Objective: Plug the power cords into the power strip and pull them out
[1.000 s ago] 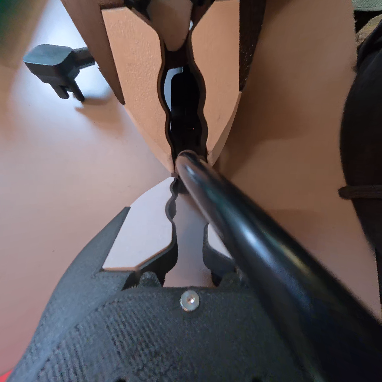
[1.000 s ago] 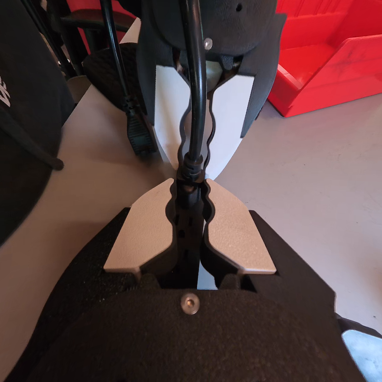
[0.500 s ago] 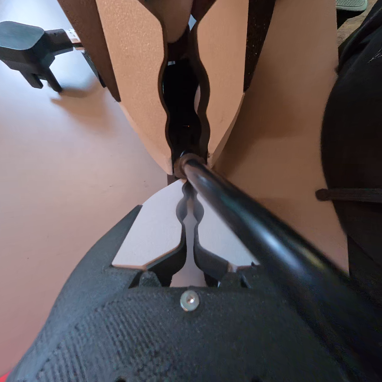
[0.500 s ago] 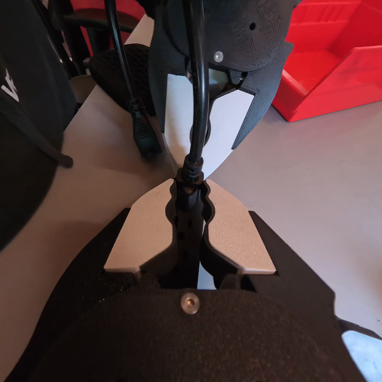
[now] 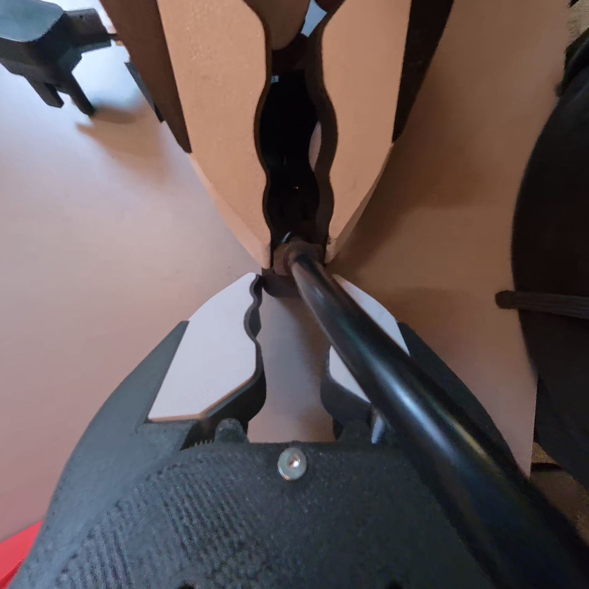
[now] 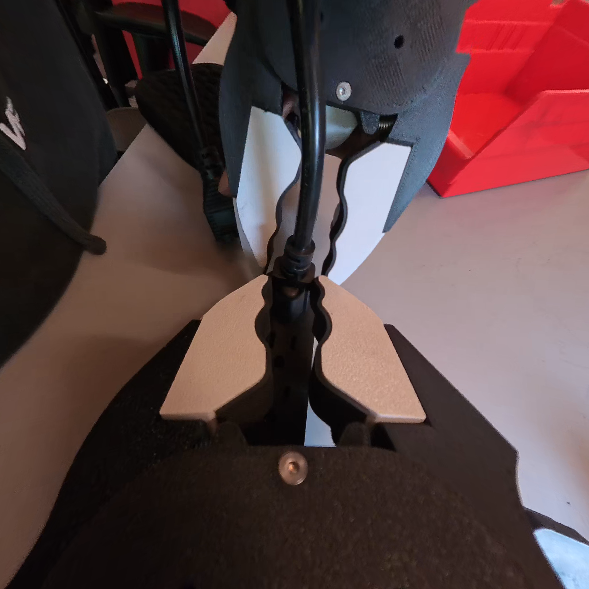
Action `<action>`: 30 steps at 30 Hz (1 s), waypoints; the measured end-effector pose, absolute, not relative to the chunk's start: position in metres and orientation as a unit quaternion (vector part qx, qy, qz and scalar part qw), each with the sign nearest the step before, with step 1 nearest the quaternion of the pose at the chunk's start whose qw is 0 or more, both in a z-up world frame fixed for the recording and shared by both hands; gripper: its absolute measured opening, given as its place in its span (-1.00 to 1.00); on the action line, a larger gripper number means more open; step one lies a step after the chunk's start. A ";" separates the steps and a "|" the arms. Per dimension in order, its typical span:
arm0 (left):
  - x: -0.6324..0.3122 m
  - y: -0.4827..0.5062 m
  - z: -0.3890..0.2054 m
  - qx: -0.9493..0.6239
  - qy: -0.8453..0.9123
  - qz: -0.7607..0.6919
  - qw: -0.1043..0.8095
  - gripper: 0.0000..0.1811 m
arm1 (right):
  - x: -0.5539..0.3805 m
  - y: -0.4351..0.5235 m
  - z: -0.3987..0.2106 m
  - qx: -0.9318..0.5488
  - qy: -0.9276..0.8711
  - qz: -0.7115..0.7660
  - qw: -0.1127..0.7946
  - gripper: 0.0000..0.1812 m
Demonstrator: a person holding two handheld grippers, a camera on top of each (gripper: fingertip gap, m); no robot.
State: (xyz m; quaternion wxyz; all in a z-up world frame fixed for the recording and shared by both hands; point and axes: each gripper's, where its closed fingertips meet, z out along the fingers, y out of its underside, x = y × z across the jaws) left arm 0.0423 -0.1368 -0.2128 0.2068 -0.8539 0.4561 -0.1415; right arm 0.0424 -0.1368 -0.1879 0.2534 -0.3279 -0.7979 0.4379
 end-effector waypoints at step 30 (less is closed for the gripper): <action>0.047 -0.139 -0.220 -0.851 0.439 -0.137 0.253 -0.55 | 0.038 -0.146 -0.184 -0.387 -0.764 0.457 0.242 -0.78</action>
